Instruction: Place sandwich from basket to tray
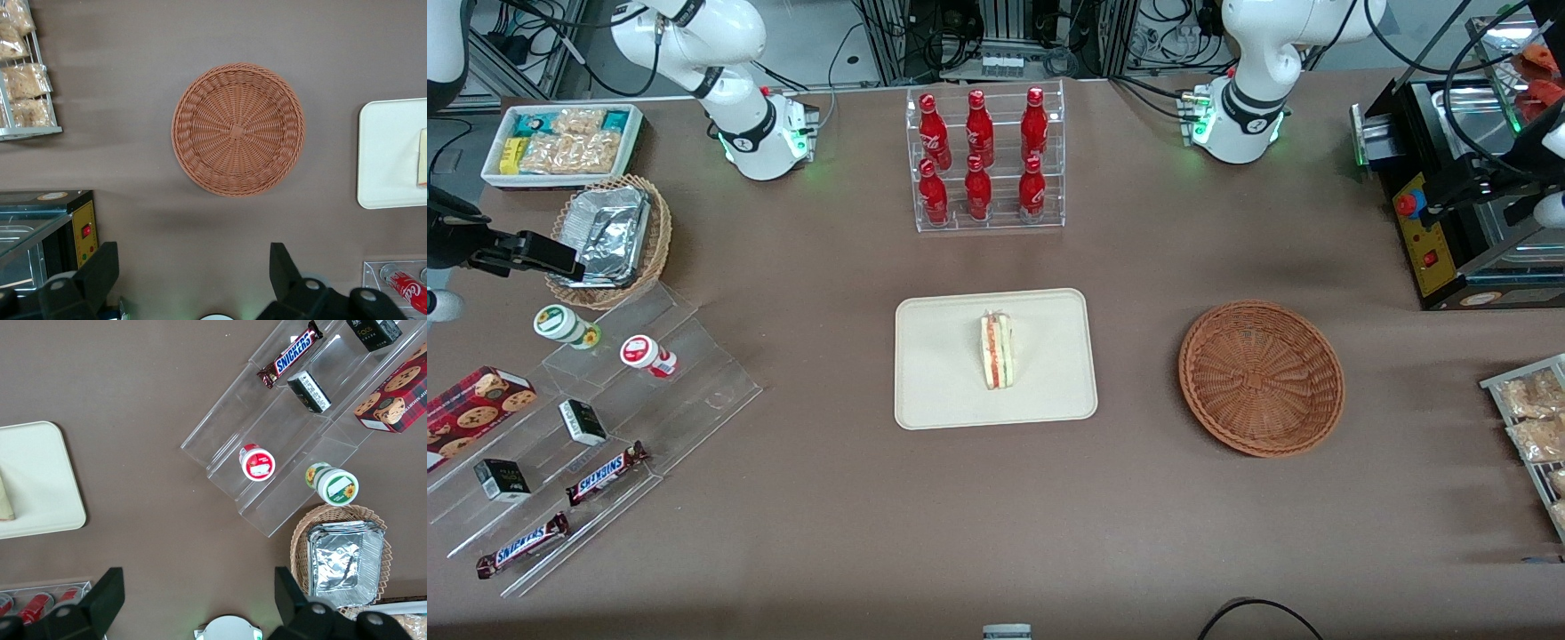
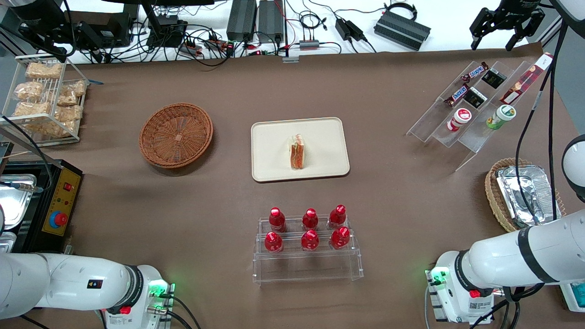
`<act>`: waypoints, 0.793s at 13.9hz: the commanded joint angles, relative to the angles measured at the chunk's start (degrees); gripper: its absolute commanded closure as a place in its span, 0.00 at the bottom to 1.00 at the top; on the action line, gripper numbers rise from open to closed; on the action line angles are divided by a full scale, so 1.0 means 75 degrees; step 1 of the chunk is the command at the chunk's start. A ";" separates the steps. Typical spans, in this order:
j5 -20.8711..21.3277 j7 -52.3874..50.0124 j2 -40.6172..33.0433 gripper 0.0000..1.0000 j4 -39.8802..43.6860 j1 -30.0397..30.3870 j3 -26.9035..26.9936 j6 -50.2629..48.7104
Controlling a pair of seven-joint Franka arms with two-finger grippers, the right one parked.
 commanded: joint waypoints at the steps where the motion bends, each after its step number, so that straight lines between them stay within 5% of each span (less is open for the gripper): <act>1: -0.0154 0.0034 0.0304 0.00 0.0429 0.0706 -0.0943 0.0018; 11: -0.0237 -0.0400 0.1044 0.00 0.1110 0.0297 -0.0628 0.0217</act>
